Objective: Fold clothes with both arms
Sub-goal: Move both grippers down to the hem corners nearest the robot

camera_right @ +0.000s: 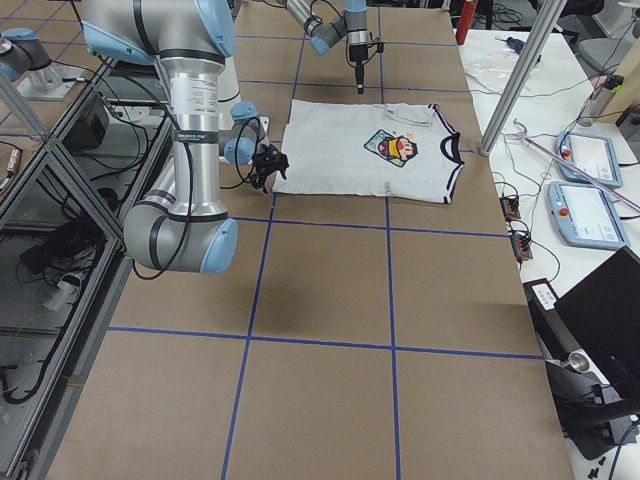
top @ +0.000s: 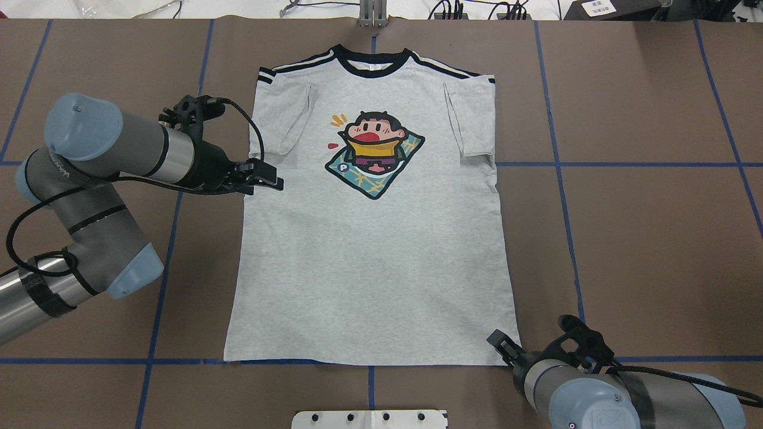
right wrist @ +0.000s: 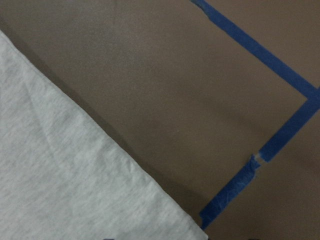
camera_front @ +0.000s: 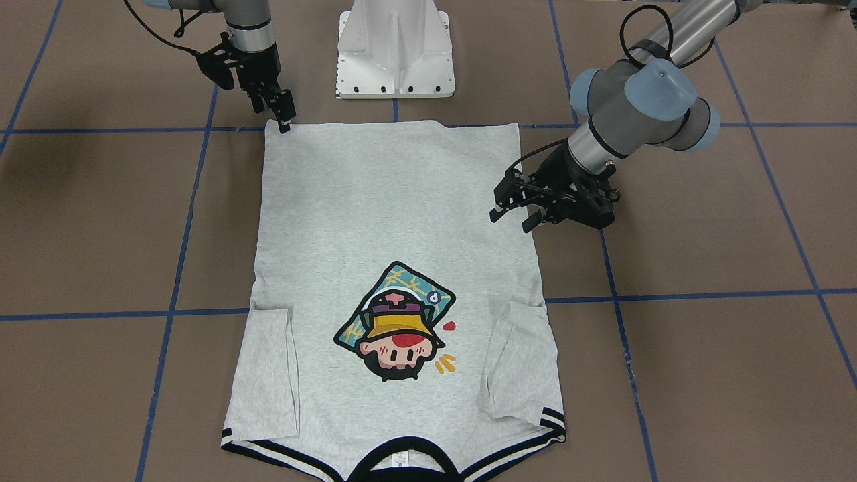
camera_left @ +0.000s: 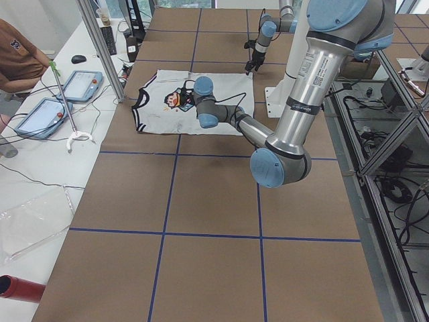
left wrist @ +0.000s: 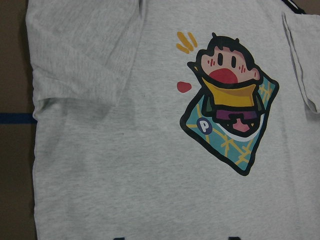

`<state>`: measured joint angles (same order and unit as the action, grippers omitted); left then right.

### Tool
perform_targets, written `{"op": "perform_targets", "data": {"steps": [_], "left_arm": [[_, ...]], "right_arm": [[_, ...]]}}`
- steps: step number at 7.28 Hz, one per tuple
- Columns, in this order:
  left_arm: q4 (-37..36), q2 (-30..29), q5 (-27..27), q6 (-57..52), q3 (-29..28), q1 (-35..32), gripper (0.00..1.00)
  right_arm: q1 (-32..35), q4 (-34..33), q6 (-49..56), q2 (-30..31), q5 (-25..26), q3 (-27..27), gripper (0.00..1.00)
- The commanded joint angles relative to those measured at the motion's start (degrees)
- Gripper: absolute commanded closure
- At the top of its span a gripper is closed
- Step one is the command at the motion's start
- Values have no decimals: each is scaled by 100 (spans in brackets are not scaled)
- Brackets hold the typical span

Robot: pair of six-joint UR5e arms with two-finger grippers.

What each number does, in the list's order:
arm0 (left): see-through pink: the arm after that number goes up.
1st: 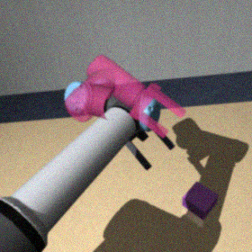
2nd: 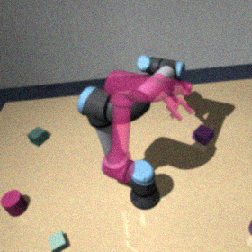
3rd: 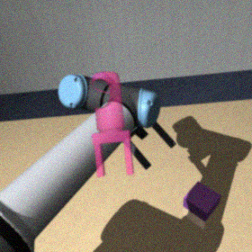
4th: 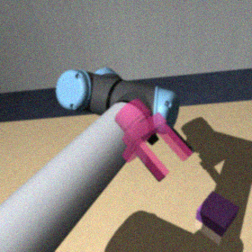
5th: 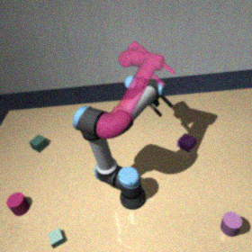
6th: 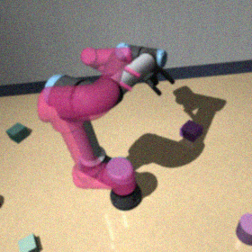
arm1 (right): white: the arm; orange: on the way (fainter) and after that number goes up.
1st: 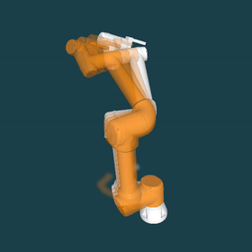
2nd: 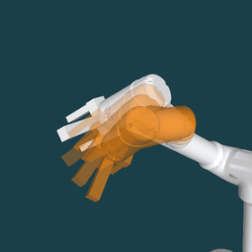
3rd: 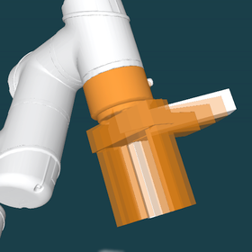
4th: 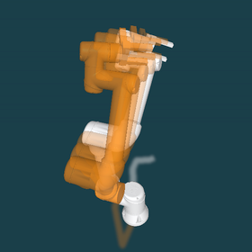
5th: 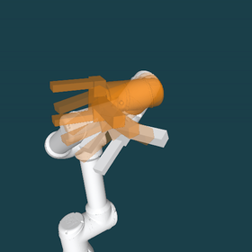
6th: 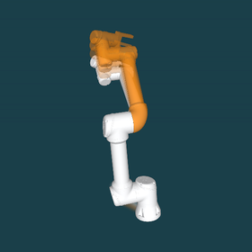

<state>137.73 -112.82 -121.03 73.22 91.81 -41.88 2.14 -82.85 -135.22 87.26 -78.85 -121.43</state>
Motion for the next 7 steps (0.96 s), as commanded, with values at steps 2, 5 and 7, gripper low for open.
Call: {"op": "perform_targets", "data": {"steps": [2,5,7], "left_arm": [[-1,5,0,-1,-14,4,25],[-1,14,0,-1,-5,13,25],[-1,23,0,8,-23,13,25]], "right_arm": [[-3,-3,-4,1,1,76,16],[32,-12,-4,-16,1,76,80],[58,-12,-4,-7,1,-3,100]]}}
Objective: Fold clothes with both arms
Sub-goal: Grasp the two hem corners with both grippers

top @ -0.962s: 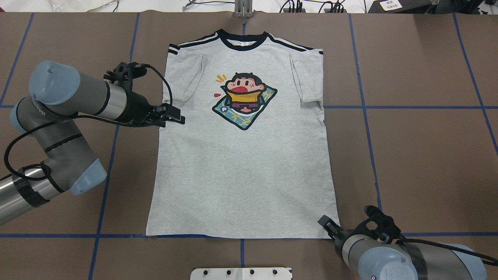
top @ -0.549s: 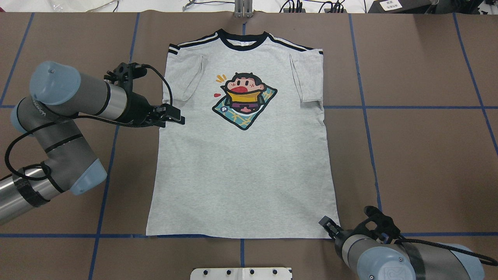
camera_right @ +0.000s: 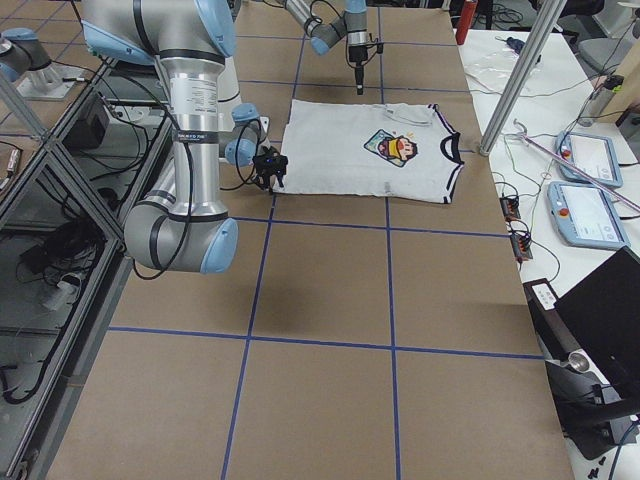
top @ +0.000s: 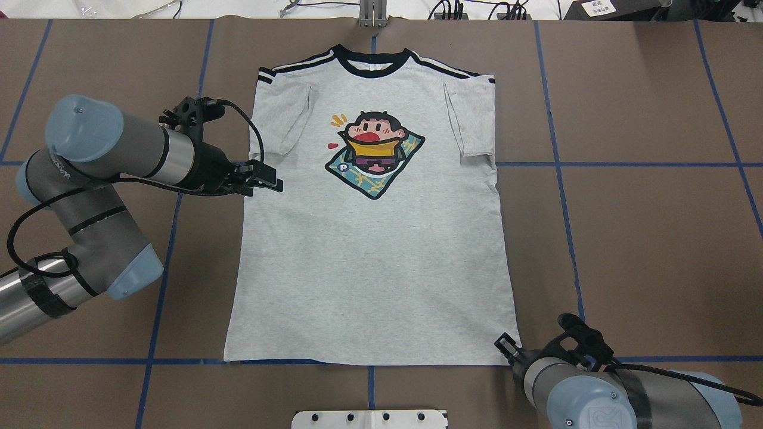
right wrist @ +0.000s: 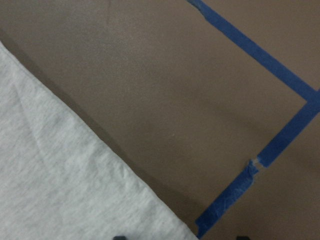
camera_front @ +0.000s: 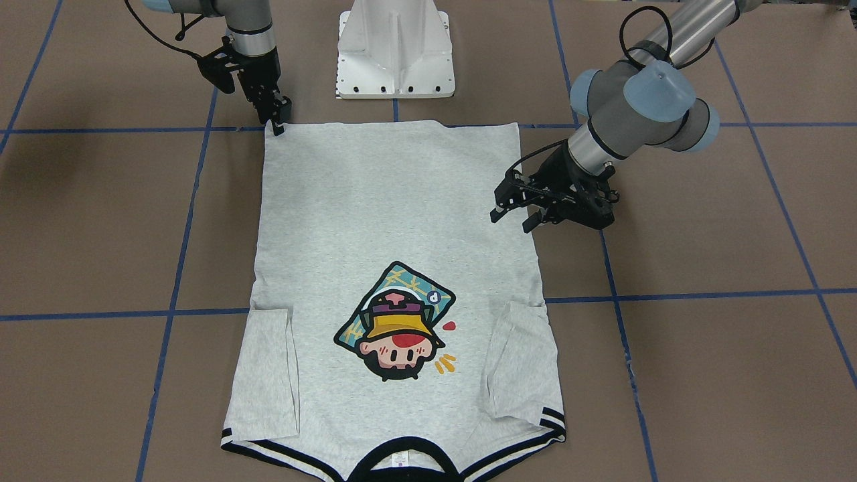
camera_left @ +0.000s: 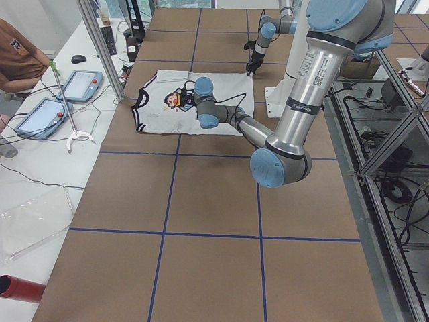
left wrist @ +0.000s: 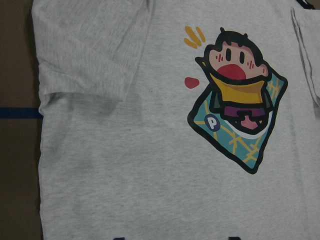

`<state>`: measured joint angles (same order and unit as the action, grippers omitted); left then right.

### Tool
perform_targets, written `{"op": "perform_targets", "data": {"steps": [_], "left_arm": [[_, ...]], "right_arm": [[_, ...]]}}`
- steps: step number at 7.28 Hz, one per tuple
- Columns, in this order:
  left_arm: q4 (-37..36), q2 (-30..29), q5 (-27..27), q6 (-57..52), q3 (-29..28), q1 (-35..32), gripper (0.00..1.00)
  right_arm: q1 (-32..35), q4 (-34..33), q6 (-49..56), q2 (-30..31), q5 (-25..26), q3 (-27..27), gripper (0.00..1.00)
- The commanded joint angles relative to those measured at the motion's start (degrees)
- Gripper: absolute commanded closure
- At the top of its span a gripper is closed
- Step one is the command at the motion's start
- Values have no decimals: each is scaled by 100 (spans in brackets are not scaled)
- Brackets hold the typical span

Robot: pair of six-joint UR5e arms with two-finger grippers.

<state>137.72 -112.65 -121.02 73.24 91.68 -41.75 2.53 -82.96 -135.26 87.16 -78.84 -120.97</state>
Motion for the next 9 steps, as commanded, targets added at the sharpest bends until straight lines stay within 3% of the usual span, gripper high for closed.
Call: {"op": "perform_targets", "data": {"steps": [1,3,4,5,6,8,9], "left_arm": [[0,6,0,-2,-27,44,25],[-296,102,35,346,121,227,25],[-351,355,618,680,375,690,25],[-369,819,1346,1092,804,1304,20],[-595,1241,1527,1296,1269,1632,8],[-1490,1885,1564,1832,2385,2213,8],[-1572,1939,1817,2226,2486,2607,10]], "right_arm": [[45,0,0,20,-9,-50,100],[116,0,0,186,-44,-390,100],[124,0,9,257,-79,-497,100],[116,0,9,327,-183,-585,100],[116,8,9,406,-280,-629,100],[116,8,0,538,-334,-735,100],[116,8,9,547,-334,-735,100]]}}
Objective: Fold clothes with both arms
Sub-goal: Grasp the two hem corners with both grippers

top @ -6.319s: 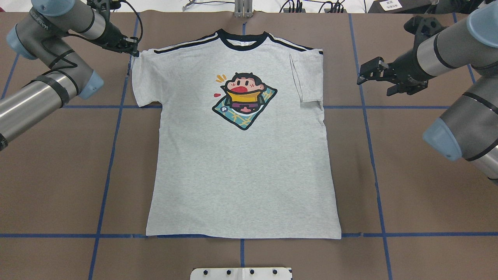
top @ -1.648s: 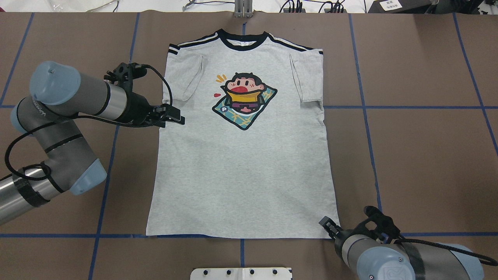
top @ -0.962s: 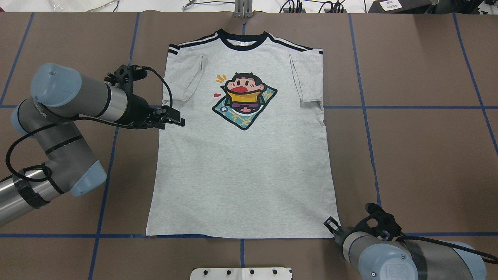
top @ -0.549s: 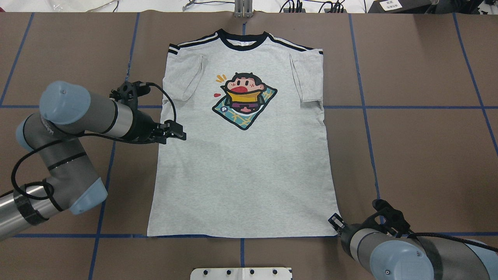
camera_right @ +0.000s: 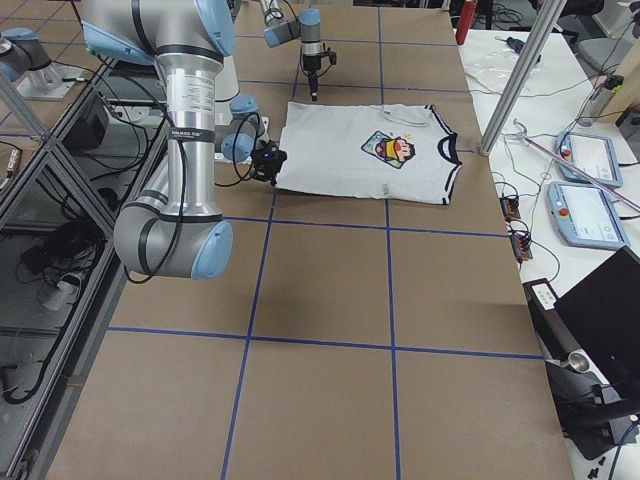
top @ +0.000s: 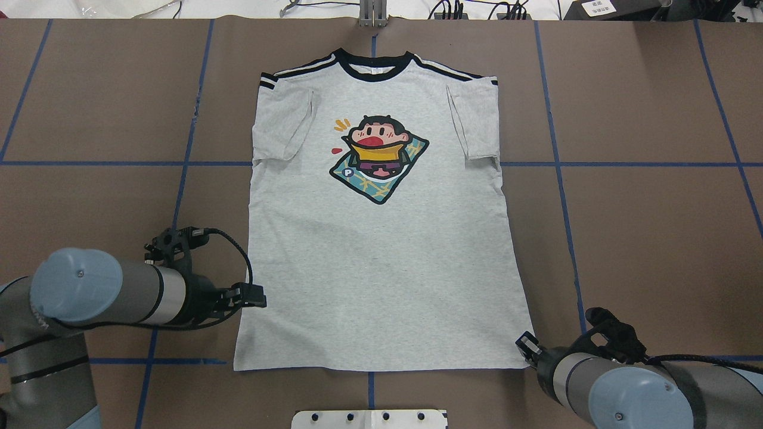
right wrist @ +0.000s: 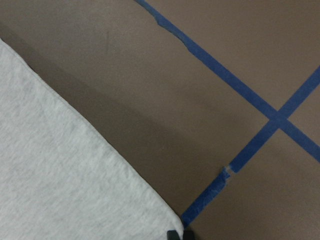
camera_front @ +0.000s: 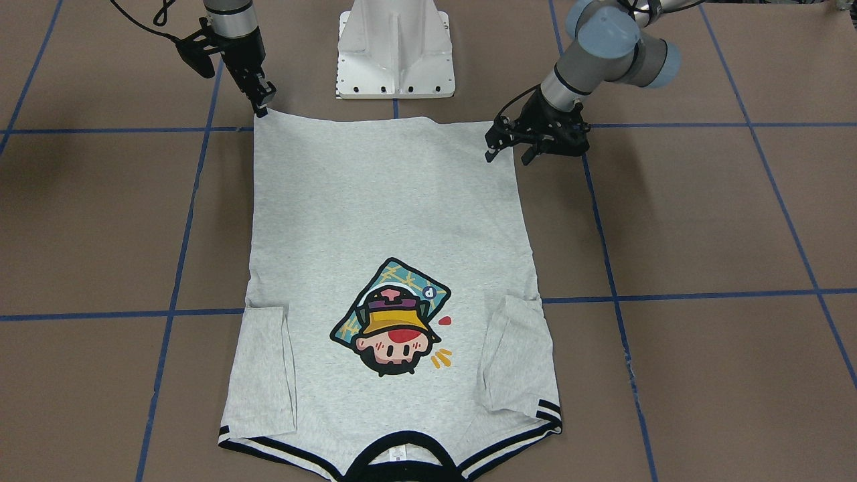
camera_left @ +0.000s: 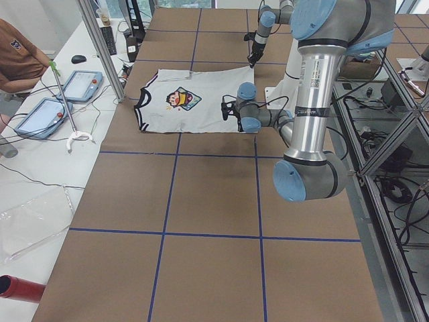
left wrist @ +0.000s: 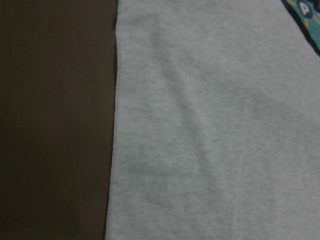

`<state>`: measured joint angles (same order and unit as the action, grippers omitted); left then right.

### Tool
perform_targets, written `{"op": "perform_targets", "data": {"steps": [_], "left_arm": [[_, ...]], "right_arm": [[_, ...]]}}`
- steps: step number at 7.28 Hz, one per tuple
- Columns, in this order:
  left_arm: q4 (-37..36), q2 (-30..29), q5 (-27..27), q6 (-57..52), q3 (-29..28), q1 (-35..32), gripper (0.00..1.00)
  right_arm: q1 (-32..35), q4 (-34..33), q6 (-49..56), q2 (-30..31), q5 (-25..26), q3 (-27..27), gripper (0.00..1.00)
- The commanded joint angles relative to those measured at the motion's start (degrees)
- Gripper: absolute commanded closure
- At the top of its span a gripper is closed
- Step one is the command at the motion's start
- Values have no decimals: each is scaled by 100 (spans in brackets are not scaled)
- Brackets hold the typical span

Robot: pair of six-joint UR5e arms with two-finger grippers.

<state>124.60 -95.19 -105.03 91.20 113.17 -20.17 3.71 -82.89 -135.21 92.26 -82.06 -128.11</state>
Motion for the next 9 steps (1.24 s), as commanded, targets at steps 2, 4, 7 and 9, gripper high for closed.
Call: {"op": "perform_targets", "data": {"steps": [2,4,7,9], "left_arm": [[-366,194,642,653,293,909,17],[-367,194,651,662,223,962,21],[-375,168,651,662,152,988,35],[-375,168,651,662,143,1006,56]], "right_arm": [[-2,1,4,38,-12,-21,100],[-2,1,4,64,-12,-13,100],[6,1,4,55,-12,-30,100],[6,1,4,64,-12,-30,100]]}}
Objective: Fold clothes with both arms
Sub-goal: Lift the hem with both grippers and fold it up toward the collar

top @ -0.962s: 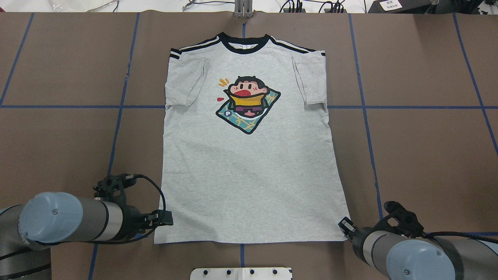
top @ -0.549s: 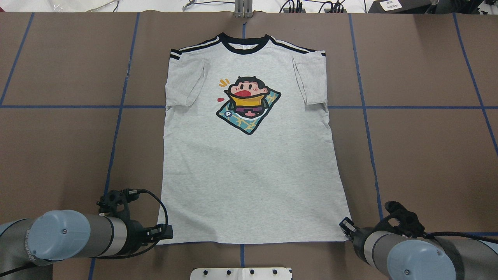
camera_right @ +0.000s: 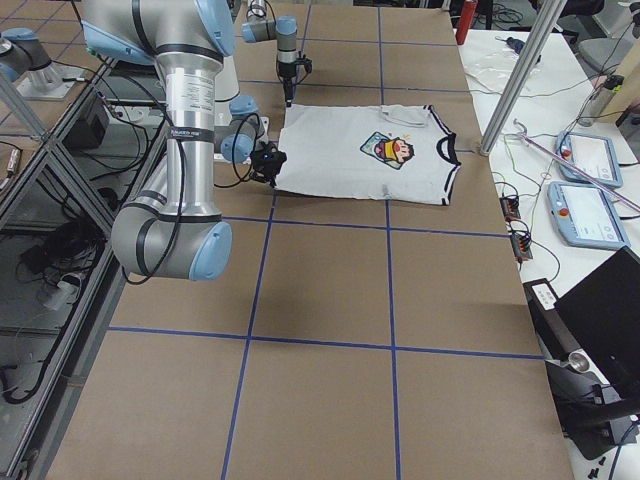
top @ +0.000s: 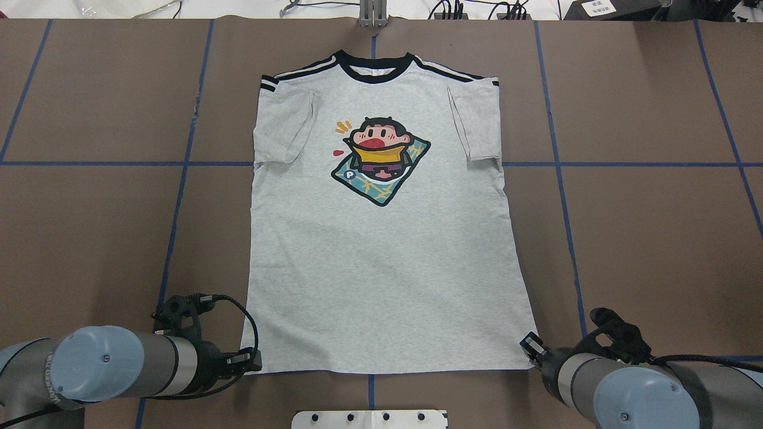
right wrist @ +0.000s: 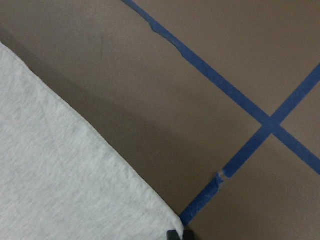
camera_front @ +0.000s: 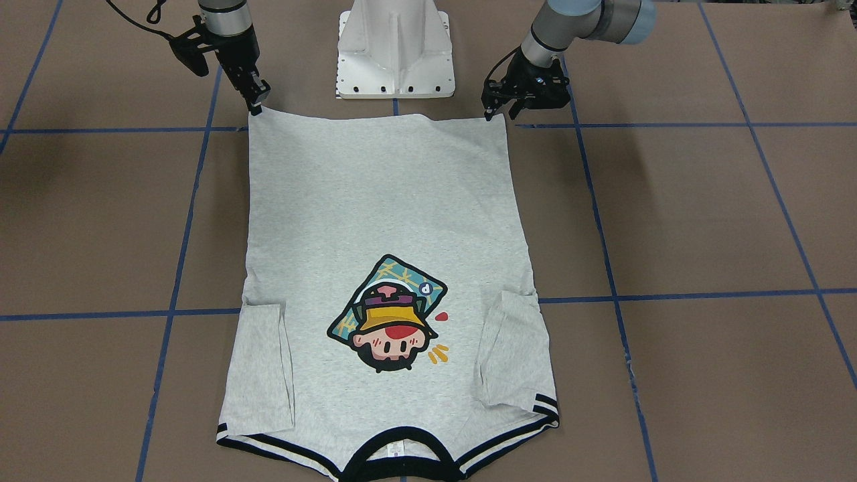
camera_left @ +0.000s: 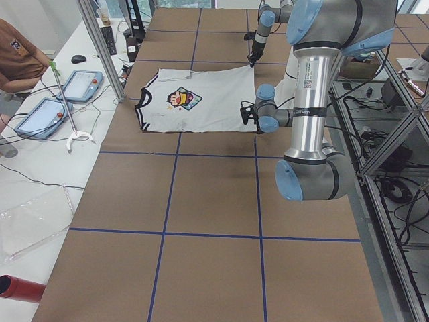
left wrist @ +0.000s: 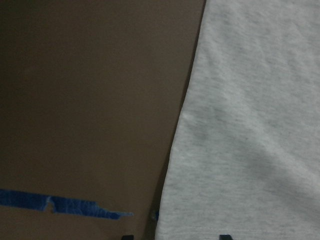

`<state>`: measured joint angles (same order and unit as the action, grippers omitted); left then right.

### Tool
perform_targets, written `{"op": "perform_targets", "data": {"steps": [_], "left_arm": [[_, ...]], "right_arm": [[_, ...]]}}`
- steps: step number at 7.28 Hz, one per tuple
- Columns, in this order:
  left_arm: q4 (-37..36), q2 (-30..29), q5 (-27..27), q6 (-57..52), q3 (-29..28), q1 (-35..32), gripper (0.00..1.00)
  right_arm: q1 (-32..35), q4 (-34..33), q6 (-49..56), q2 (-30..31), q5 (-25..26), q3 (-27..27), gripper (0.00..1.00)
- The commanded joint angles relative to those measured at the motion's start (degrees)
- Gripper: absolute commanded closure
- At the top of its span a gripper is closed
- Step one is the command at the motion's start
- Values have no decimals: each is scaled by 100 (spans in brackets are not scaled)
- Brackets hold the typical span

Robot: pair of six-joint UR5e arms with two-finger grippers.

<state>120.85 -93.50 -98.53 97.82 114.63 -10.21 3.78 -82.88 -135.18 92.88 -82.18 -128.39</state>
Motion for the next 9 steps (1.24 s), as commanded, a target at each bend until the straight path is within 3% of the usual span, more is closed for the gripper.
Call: {"op": "perform_targets", "data": {"steps": [1,2,3,6,9], "left_arm": [[0,-2,-9,0,-11,19,73],[0,-2,-9,0,-2,19,90],[0,16,-9,0,-11,28,100],[-9,33,-79,35,356,19,100],[-1278,-19,-754,229,1997,-7,100]], "right_arm": [[0,0,0,-6,0,-2,100],[18,0,17,-6,0,-2,100],[35,0,18,-6,0,-11,100],[35,0,18,133,-9,-211,100],[35,-9,0,889,-264,-1237,100]]}}
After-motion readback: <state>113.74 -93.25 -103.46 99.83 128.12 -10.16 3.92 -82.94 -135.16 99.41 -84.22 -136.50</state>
